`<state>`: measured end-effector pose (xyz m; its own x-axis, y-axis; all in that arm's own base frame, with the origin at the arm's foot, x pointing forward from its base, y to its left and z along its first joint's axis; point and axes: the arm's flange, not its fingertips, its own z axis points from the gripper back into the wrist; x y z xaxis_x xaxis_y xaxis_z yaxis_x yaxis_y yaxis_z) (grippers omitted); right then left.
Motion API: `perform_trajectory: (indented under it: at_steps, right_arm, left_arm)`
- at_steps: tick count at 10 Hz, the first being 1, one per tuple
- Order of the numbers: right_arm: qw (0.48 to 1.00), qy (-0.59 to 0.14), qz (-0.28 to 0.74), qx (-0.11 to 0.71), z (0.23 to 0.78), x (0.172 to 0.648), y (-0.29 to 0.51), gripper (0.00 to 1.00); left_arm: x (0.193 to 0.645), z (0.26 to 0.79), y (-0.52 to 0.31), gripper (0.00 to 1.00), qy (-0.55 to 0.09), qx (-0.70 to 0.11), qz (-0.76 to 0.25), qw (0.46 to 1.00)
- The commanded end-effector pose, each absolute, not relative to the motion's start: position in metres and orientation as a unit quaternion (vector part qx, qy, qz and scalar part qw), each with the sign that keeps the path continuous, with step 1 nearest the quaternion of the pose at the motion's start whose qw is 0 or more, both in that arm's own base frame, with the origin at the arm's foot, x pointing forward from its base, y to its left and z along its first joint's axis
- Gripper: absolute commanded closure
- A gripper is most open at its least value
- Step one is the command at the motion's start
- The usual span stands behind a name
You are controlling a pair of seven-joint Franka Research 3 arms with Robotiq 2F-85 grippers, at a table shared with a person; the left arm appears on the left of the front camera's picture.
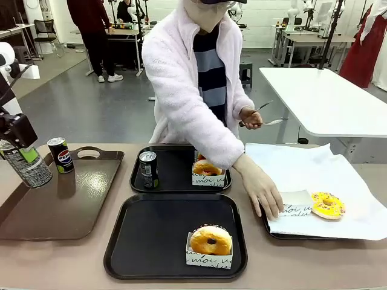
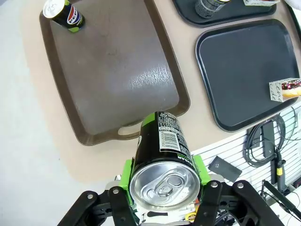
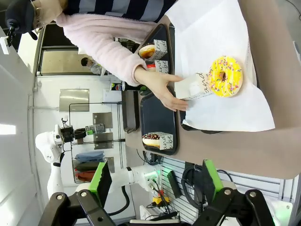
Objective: Set up donuts and drinks on trays.
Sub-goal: Pick up one Pepsi coke from the Handle tray and place it on the Flat Tray without a Pepsi coke.
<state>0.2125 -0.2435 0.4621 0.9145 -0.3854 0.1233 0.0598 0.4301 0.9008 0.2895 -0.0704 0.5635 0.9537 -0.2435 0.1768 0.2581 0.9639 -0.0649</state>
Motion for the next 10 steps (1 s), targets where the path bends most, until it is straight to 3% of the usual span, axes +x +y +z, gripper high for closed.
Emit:
perform_trajectory:
  at_steps: [1, 2, 3, 10]
  right_arm:
    - [0.825, -0.168, -0.13, 0.524, 0.463, 0.213, -0.244, 0.0]
    - [0.825, -0.168, -0.13, 0.524, 0.463, 0.213, -0.244, 0.0]
    - [0.825, -0.168, -0.13, 0.524, 0.463, 0.213, -0.244, 0.0]
    - [0.825, -0.168, -0.13, 0.524, 0.463, 0.213, -0.244, 0.0]
  left_arm:
    - [0.292, 0.568, -0.071, 0.77, -0.089, -0.046, -0.127, 0.987]
    - [0.292, 0.568, -0.071, 0.77, -0.089, -0.046, -0.127, 0.987]
    - [0.289, 0.564, -0.07, 0.41, -0.084, -0.044, -0.127, 0.987]
    - [0.261, 0.561, -0.177, 0.41, -0.09, -0.03, -0.199, 0.975]
